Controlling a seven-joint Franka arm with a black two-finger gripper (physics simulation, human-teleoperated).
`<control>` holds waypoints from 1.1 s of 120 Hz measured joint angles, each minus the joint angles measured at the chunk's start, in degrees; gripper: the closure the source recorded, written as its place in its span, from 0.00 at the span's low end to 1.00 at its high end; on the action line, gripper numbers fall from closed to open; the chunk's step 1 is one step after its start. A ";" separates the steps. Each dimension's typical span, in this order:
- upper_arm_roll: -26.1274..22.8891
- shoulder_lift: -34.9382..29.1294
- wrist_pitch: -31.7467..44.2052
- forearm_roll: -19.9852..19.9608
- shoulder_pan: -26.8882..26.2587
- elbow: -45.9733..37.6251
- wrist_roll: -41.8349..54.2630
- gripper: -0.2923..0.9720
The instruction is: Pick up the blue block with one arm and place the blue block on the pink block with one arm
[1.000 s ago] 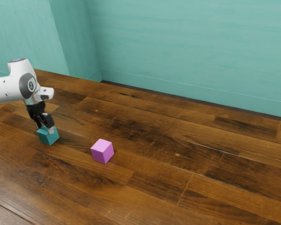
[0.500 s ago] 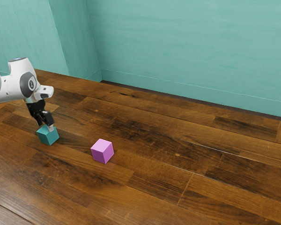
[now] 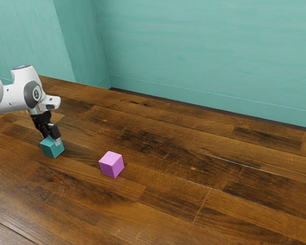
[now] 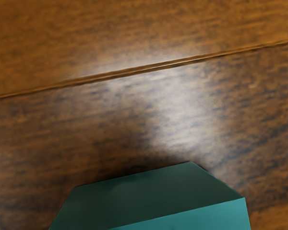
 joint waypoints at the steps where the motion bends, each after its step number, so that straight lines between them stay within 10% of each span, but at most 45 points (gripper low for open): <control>1: 0.00 0.01 0.00 0.00 0.00 0.00 0.01 0.23; 132: -0.18 -0.05 -2.21 0.55 -0.09 -0.76 -5.73 0.23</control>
